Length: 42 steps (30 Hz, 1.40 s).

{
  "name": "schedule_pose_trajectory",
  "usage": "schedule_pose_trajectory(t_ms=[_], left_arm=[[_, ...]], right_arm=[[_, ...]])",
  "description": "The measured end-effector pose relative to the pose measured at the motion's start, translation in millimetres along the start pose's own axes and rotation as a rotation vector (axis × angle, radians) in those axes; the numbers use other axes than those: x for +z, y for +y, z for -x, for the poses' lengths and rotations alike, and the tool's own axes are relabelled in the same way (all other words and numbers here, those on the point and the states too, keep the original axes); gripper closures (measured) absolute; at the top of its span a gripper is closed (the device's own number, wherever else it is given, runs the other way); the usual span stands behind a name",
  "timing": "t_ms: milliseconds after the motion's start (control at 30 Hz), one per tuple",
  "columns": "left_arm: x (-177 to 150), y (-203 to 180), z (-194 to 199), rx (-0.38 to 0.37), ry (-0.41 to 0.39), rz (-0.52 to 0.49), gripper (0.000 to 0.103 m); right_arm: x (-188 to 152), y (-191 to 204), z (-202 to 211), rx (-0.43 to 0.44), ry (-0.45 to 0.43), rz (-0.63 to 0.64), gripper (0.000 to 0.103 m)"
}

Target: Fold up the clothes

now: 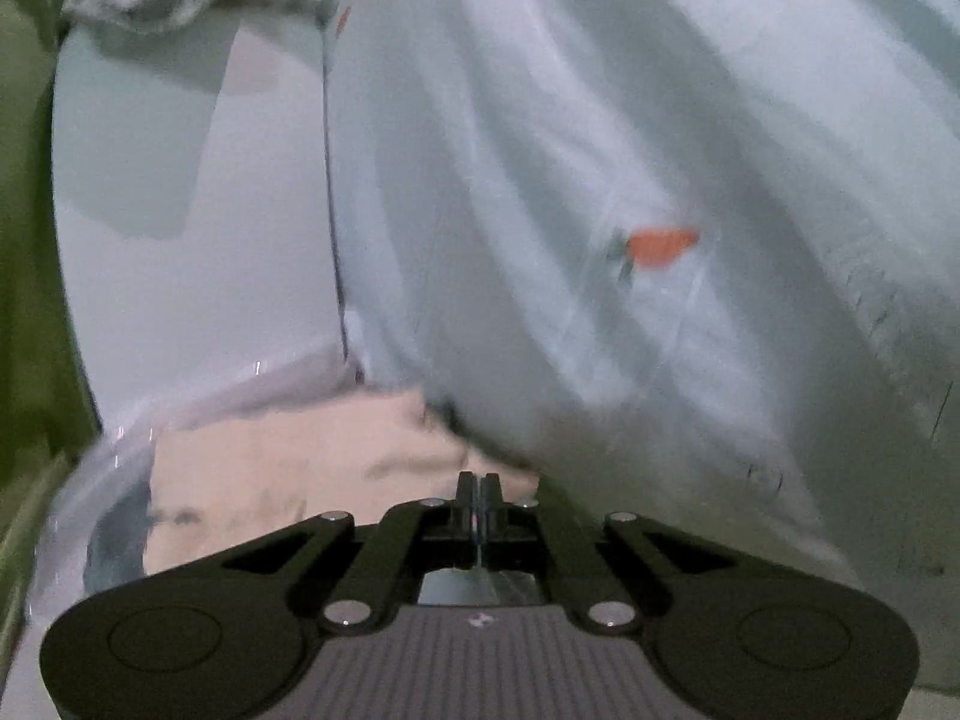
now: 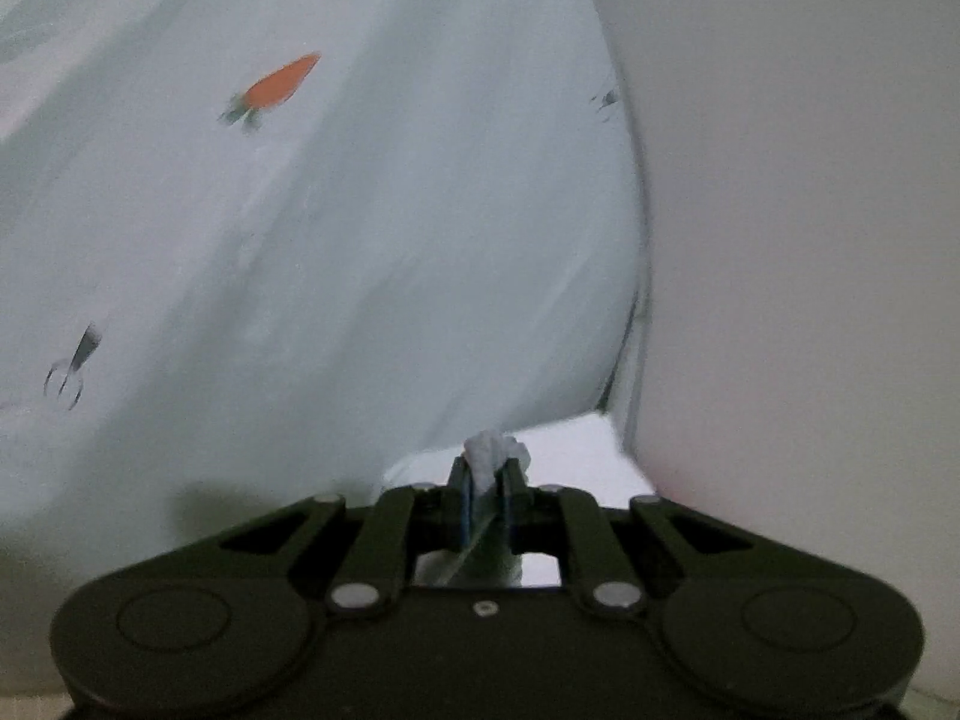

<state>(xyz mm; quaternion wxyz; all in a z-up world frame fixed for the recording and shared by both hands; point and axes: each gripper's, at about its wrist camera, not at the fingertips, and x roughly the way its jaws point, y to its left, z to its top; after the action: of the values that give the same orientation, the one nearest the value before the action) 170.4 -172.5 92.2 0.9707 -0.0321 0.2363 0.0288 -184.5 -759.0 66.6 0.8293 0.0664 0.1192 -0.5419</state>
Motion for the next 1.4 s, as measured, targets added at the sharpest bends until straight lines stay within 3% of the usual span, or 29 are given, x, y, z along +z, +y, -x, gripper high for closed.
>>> schedule_pose_trajectory(t_ms=[100, 267, 500, 733, 900, 1033, 1067, 1100, 1133, 1167, 1200, 1300, 1400], left_arm=[[-6, -1, -2, 0.015, 0.010, -0.016, 0.102], [-53, 6, -10, 0.021, 0.171, -0.015, 0.102], [-93, 17, -2, 0.030, 0.272, 0.006, 0.102], [-103, 20, 5, 0.031, 0.299, 0.011, 0.102], [-107, 17, 3, 0.023, 0.313, 0.001, 0.102], [-112, 13, -1, 0.022, 0.330, -0.002, 0.102], [-113, 12, -2, 0.022, 0.332, -0.003, 0.102], [-113, 11, -3, 0.022, 0.331, -0.003, 0.102], [-114, 10, -4, 0.022, 0.329, -0.004, 0.102], [-113, 9, -5, 0.022, 0.327, -0.006, 0.102], [-113, 8, -7, 0.024, 0.323, -0.006, 0.102], [-106, 4, -18, 0.024, 0.314, -0.003, 0.102], [-88, -5, -35, 0.023, 0.273, -0.011, 0.102]], right_arm=[[-11, -9, -1, -0.020, 0.049, -0.011, 0.093], [-54, -17, 3, -0.020, 0.195, 0.005, 0.092], [-112, -25, 22, 0.016, 0.370, -0.014, 0.063], [-158, -35, 3, 0.075, 0.539, -0.242, 0.032], [-183, -46, -15, 0.034, 0.652, -0.489, 0.029], [-193, -41, -28, 0.042, 0.714, -0.564, 0.029], [-194, -38, -30, 0.042, 0.717, -0.563, 0.030], [-194, -37, -32, 0.042, 0.711, -0.555, 0.037], [-194, -35, -37, 0.038, 0.707, -0.537, 0.057], [-193, -33, -42, 0.035, 0.704, -0.517, 0.070], [-188, -30, -50, 0.037, 0.707, -0.487, 0.094], [-154, -21, -72, 0.091, 0.665, -0.413, 0.098], [-98, 2, -97, 0.155, 0.532, -0.338, 0.098]])
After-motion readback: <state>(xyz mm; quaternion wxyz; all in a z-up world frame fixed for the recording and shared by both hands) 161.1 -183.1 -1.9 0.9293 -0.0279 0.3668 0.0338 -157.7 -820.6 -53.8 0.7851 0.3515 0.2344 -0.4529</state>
